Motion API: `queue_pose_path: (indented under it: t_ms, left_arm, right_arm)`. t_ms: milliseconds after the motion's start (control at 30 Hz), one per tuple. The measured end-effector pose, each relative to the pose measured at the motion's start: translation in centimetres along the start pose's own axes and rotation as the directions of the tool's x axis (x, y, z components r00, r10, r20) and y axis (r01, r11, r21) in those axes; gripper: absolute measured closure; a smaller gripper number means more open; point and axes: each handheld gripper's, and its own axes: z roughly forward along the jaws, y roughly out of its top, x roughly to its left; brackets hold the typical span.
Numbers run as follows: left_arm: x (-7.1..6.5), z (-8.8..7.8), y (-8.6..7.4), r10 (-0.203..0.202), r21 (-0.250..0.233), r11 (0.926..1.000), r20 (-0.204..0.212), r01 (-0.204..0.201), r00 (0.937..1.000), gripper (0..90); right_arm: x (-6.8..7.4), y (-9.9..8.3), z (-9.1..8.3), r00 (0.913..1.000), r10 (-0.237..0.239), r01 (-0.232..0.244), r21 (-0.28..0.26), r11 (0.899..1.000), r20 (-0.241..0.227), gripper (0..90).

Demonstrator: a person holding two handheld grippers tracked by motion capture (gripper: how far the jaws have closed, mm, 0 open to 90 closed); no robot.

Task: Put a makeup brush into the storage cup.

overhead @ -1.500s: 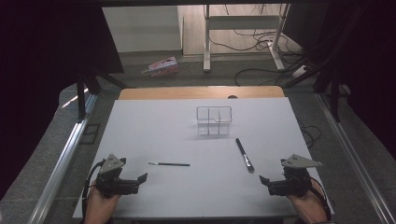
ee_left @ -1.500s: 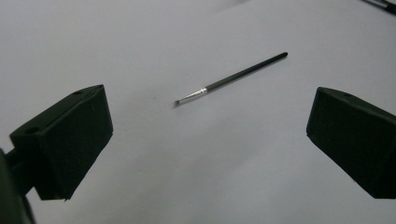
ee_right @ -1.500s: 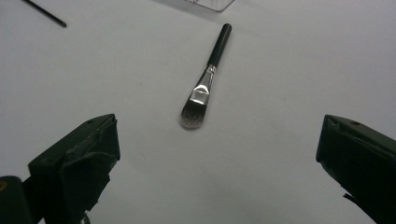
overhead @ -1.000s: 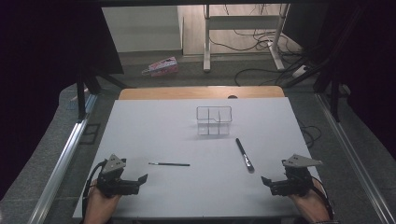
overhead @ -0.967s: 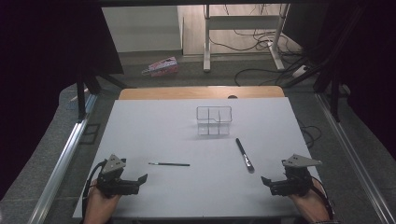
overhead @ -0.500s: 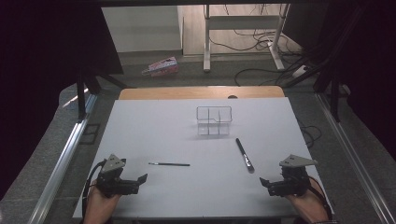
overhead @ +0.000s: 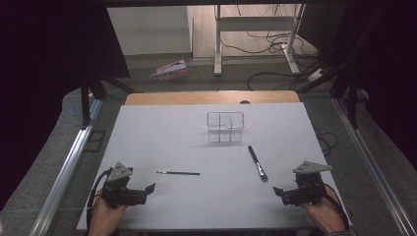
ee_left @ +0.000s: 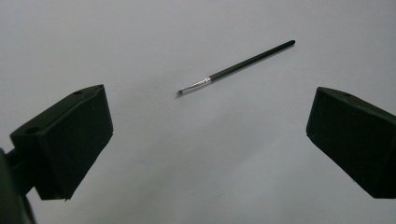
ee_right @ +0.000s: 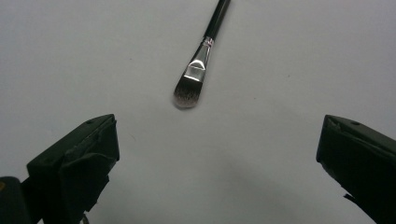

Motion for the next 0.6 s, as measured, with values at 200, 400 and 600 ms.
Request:
queue_pose_path:
  t_ms: [200,400,600]
  left_arm:
    - [0.0,0.0,0.0,-0.008,0.013,0.9999,0.004,0.008,1.0,1.4]
    - [0.0,0.0,0.0,-0.006,0.012,0.9999,0.002,0.006,1.0,1.4]
    - [-0.1,0.1,0.0,-0.008,0.013,0.9999,0.003,0.008,1.0,1.3]
  right_arm:
    - [0.1,0.4,0.1,1.0,0.001,0.0,0.022,1.0,-0.009,0.0]
    - [0.3,0.8,0.2,0.9997,-0.017,0.018,0.052,0.998,-0.016,0.0]
    - [0.1,1.4,0.5,0.9995,-0.014,0.016,0.072,0.997,-0.026,0.0]
